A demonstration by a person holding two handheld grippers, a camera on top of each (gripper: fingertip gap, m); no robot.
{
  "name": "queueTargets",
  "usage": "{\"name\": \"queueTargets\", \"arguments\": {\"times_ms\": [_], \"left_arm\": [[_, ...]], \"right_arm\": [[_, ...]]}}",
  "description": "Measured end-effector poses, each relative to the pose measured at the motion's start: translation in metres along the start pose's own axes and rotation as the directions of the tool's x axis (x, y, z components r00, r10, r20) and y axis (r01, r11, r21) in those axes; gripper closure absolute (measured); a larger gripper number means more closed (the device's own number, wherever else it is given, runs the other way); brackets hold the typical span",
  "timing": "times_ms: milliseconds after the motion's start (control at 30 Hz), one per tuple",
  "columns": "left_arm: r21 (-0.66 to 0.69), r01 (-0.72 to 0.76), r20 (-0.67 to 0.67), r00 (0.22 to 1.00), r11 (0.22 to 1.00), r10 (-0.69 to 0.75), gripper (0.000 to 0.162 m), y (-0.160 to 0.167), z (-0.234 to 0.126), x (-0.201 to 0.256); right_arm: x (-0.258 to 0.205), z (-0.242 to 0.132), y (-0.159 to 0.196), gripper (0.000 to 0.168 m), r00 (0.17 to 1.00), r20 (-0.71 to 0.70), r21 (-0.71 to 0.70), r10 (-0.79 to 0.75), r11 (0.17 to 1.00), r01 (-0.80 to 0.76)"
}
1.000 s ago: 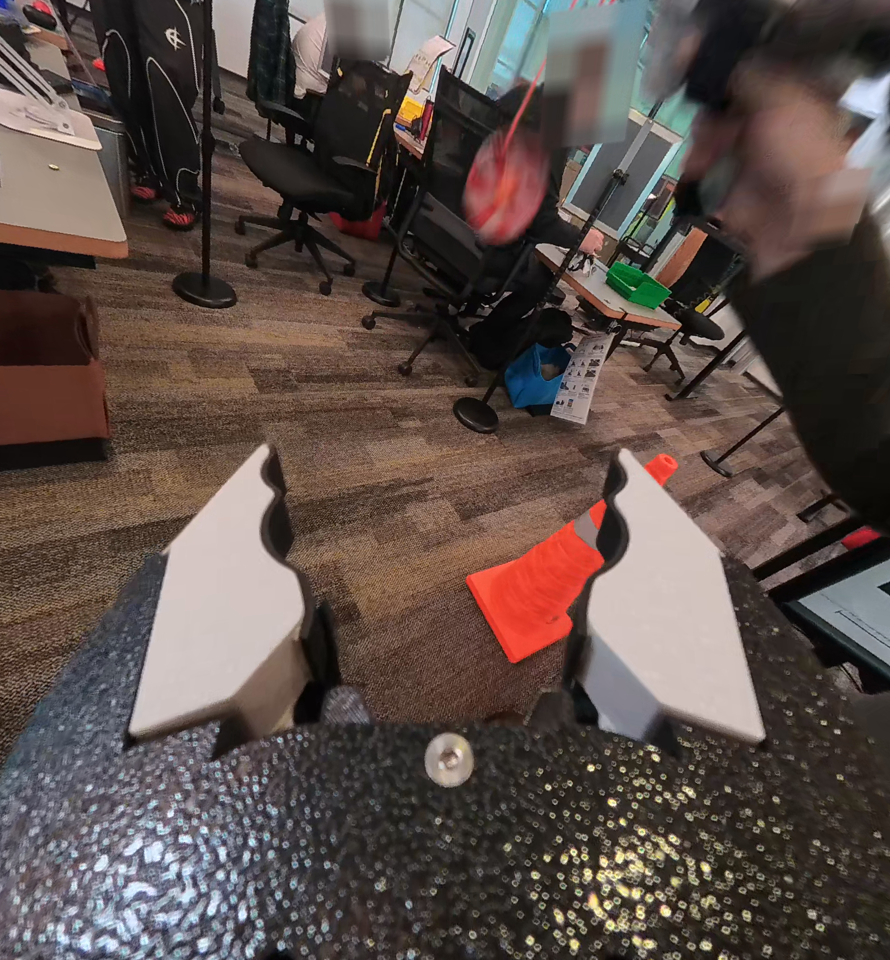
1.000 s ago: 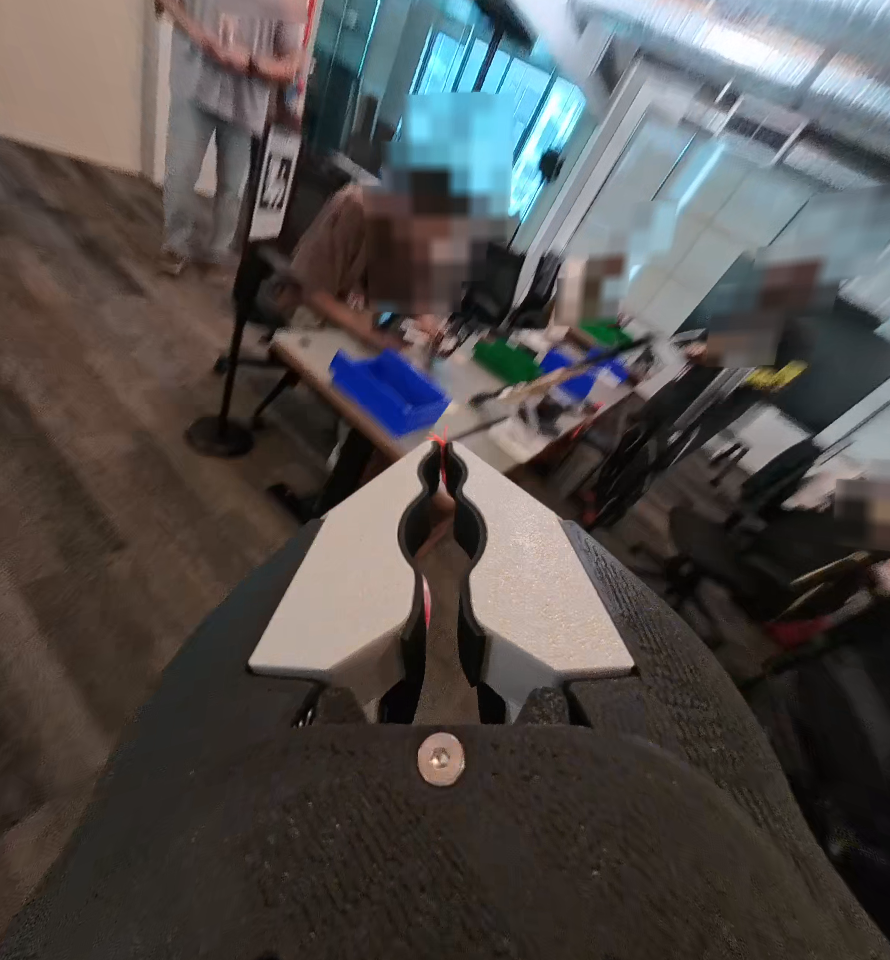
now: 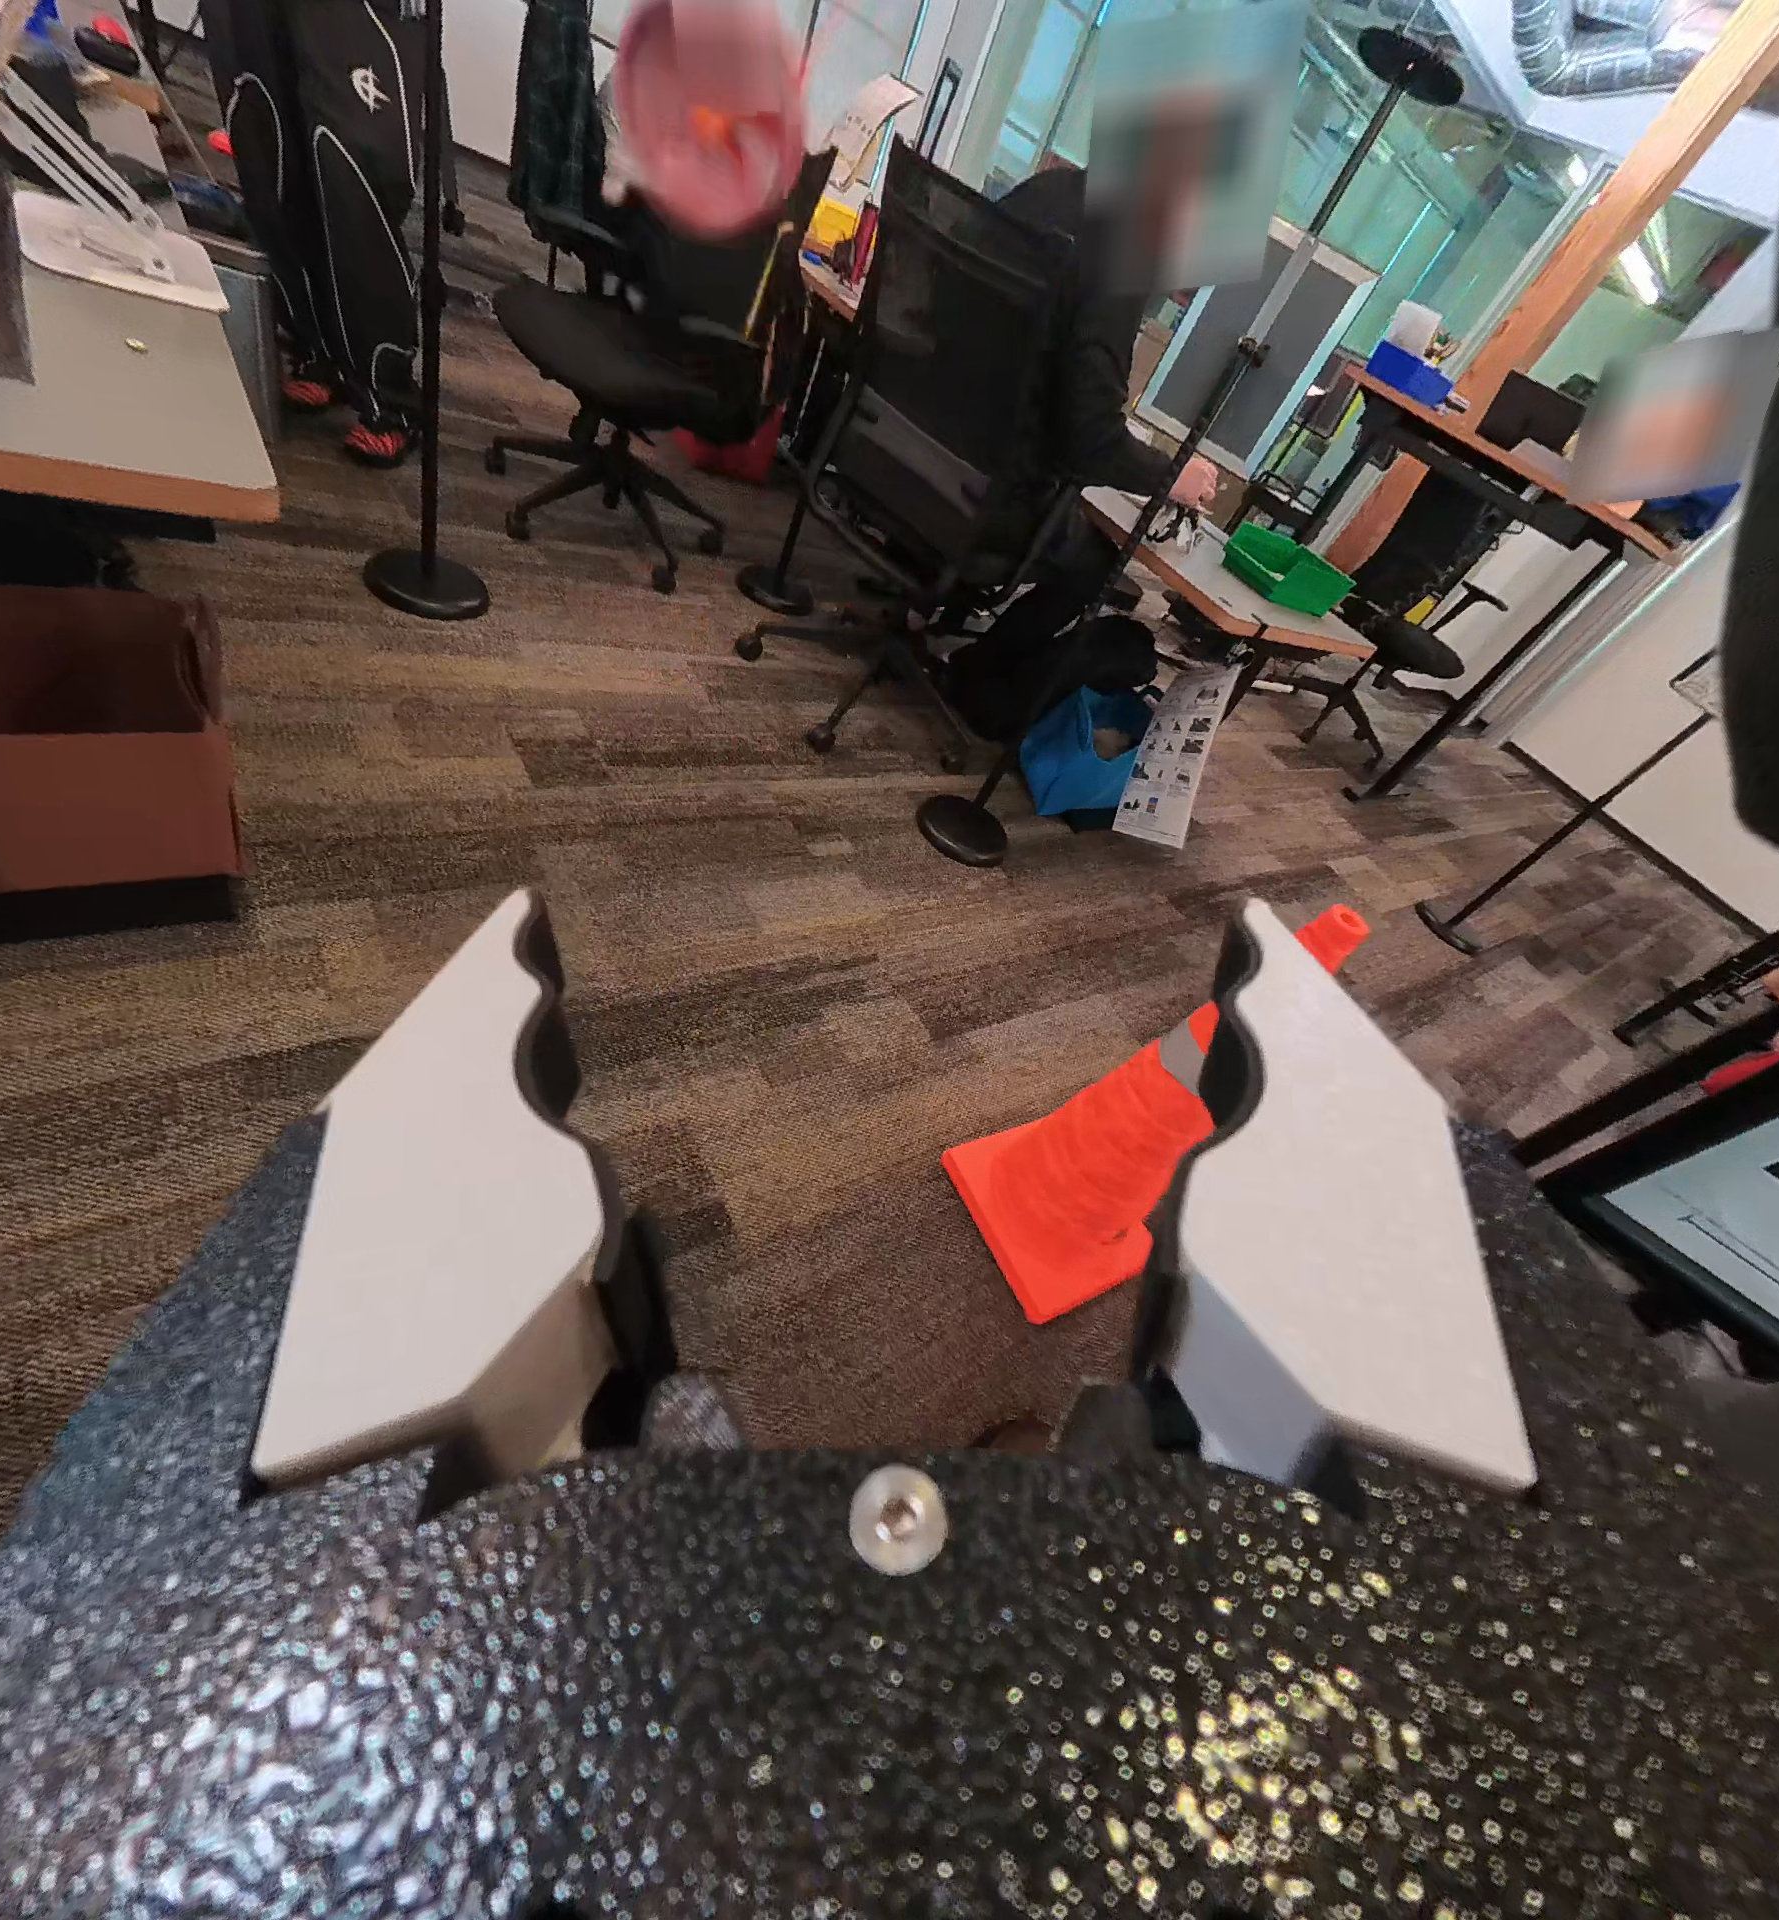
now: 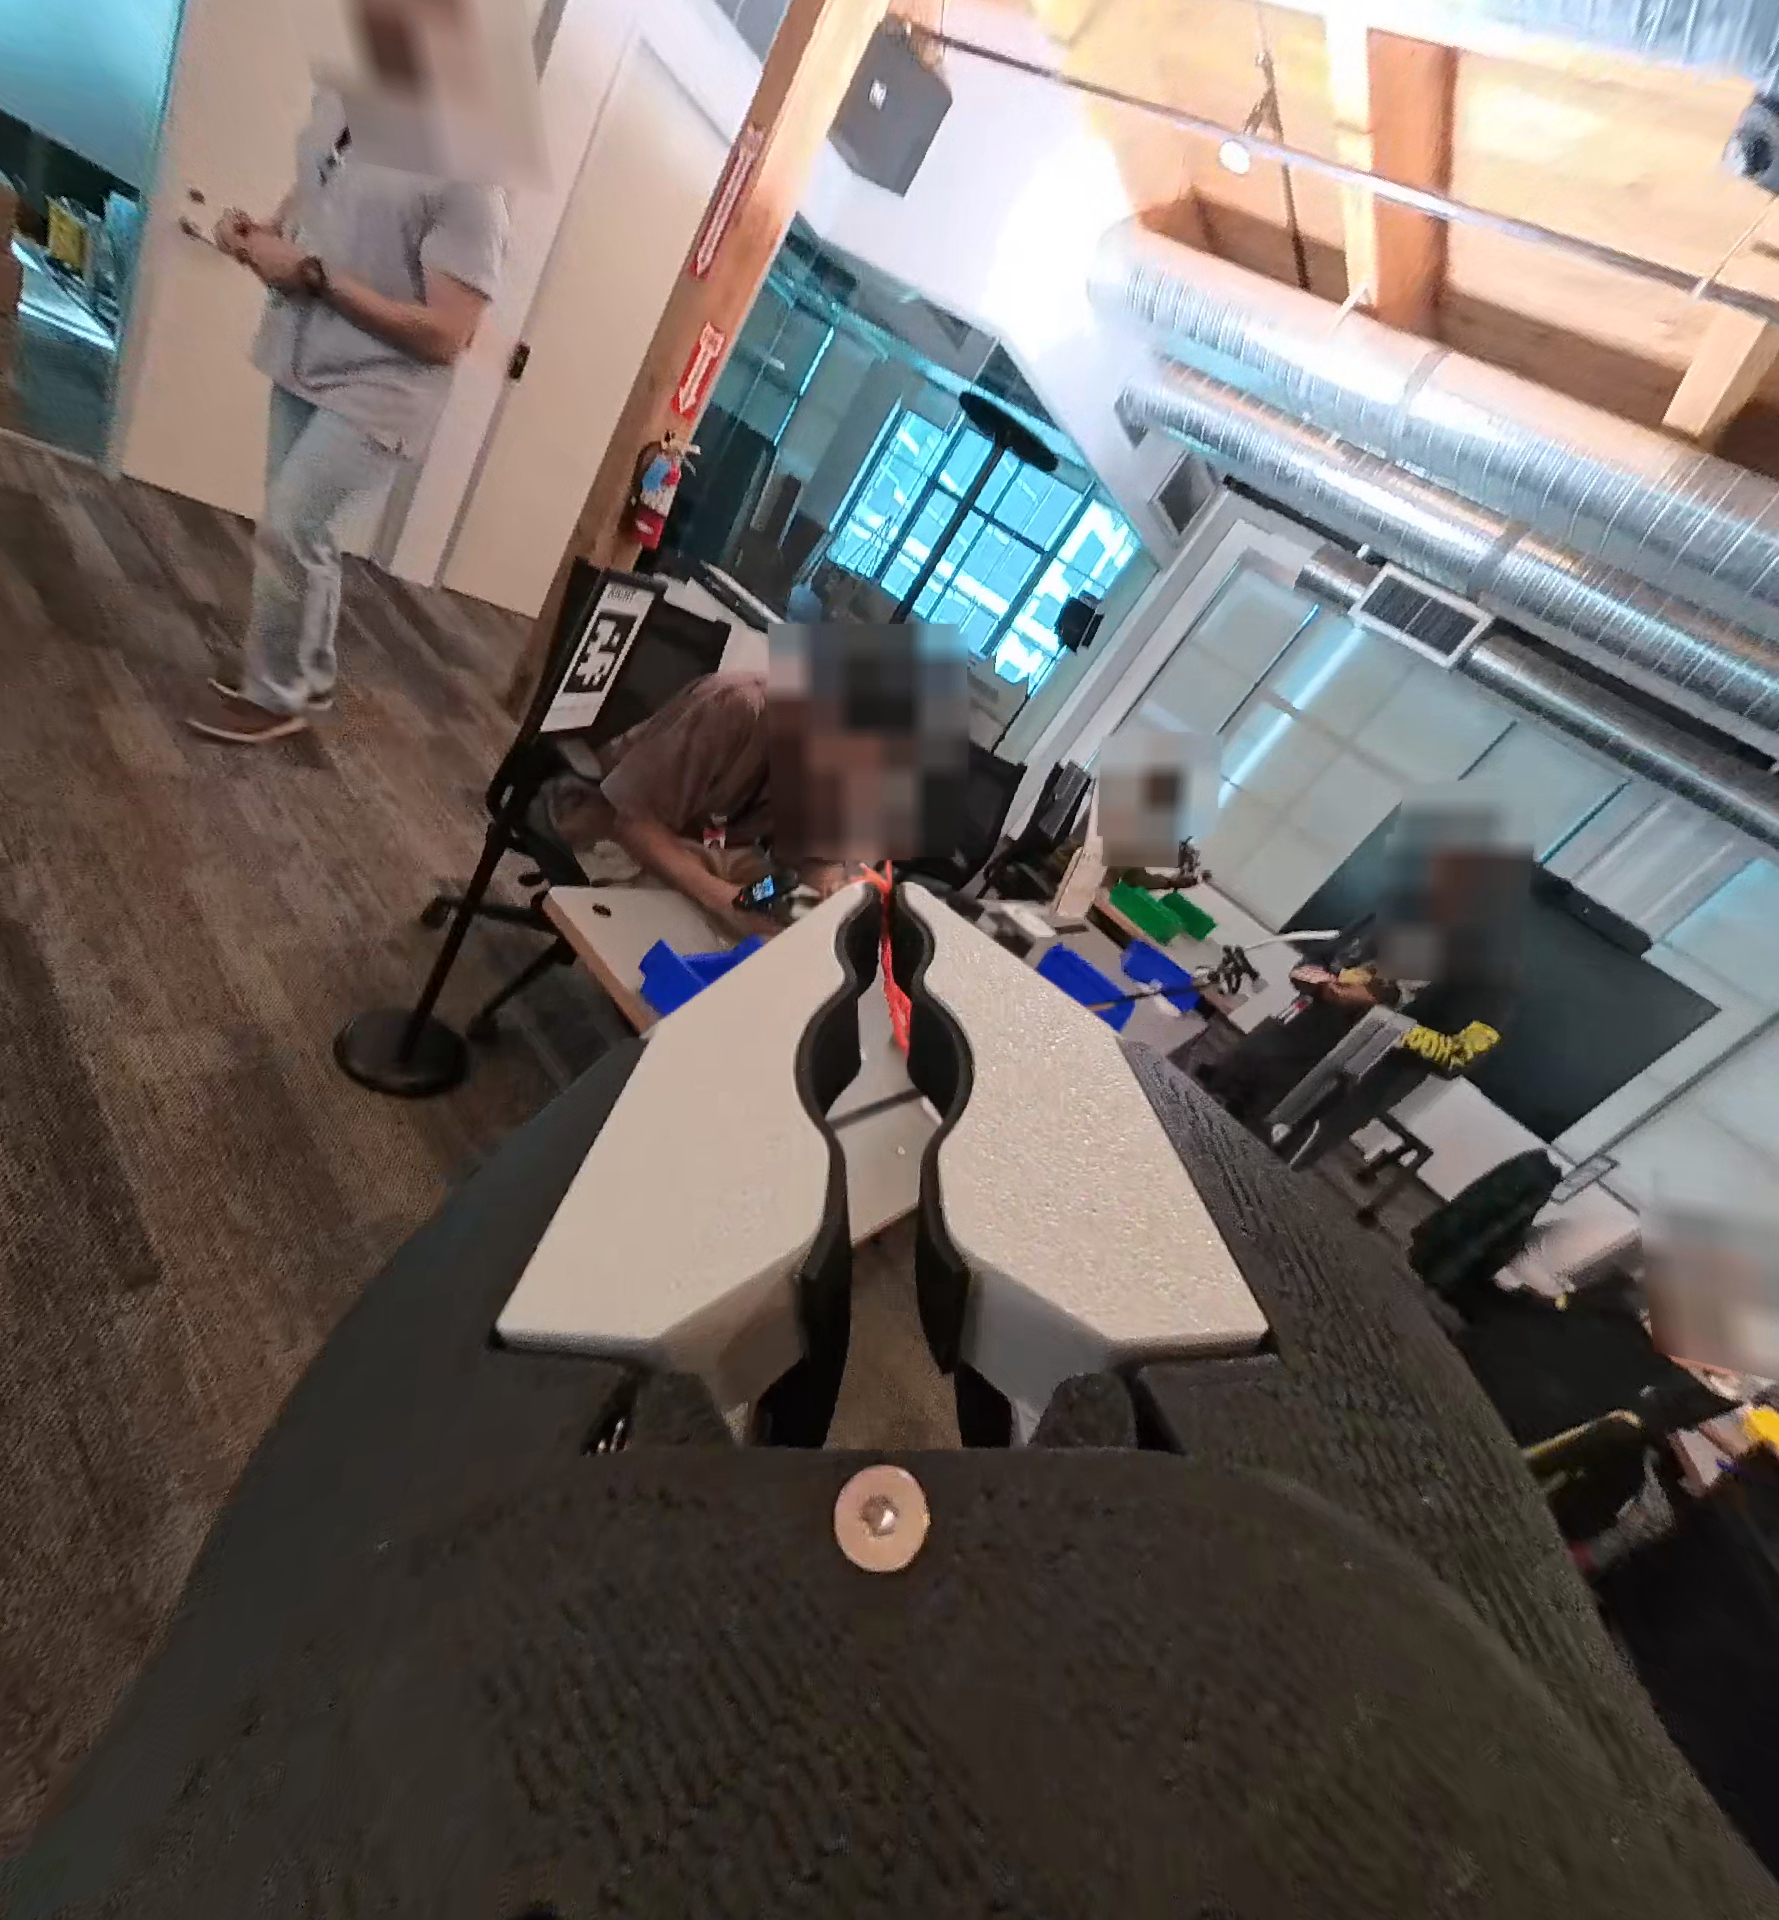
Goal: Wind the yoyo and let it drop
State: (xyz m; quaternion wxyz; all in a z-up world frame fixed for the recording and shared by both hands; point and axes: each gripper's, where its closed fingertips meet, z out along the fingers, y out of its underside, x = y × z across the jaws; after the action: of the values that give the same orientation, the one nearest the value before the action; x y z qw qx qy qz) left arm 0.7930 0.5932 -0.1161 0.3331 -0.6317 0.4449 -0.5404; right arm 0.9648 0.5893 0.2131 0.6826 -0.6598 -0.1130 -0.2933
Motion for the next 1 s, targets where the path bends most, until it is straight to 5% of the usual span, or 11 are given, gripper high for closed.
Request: {"name": "queueTargets", "arguments": {"times_ms": [333, 600, 700, 767, 833, 1000], "left_arm": [[0.004, -0.046, 0.045, 0.998, 0.999, 0.045, 0.039, -0.004, -0.007, -0.004], [-0.015, -0.02, 0.057, 0.998, 1.0, 0.021, 0.039, 0.003, -0.007, -0.012], [-0.023, -0.02, 0.06, 0.998, 1.0, 0.021, 0.039, 0.004, -0.006, -0.012], [-0.03, -0.019, 0.059, 0.998, 0.999, 0.02, 0.038, 0.005, -0.005, -0.012], [-0.032, -0.015, 0.056, 0.998, 0.999, 0.017, 0.038, 0.006, -0.004, -0.011], [-0.053, -0.02, 0.031, 0.999, 0.998, 0.022, 0.037, 0.008, 0.006, -0.006]], "right_arm": [[-0.053, -0.004, 0.103, 0.168, 0.983, -0.035, -0.106, 0.178, 0.978, -0.181], [-0.17, -0.028, 0.318, 0.168, 0.944, -0.038, -0.551, 0.328, 0.781, -0.294], [-0.197, -0.04, 0.372, 0.168, 0.934, -0.037, -0.659, 0.355, 0.694, -0.29], [-0.197, -0.037, 0.369, 0.168, 0.935, -0.019, -0.661, 0.355, 0.696, -0.278], [-0.174, -0.02, 0.331, 0.168, 0.948, -0.003, -0.59, 0.318, 0.765, -0.258], [-0.045, 0.009, 0.124, 0.168, 0.988, -0.063, -0.157, 0.14, 0.976, -0.148]]}}
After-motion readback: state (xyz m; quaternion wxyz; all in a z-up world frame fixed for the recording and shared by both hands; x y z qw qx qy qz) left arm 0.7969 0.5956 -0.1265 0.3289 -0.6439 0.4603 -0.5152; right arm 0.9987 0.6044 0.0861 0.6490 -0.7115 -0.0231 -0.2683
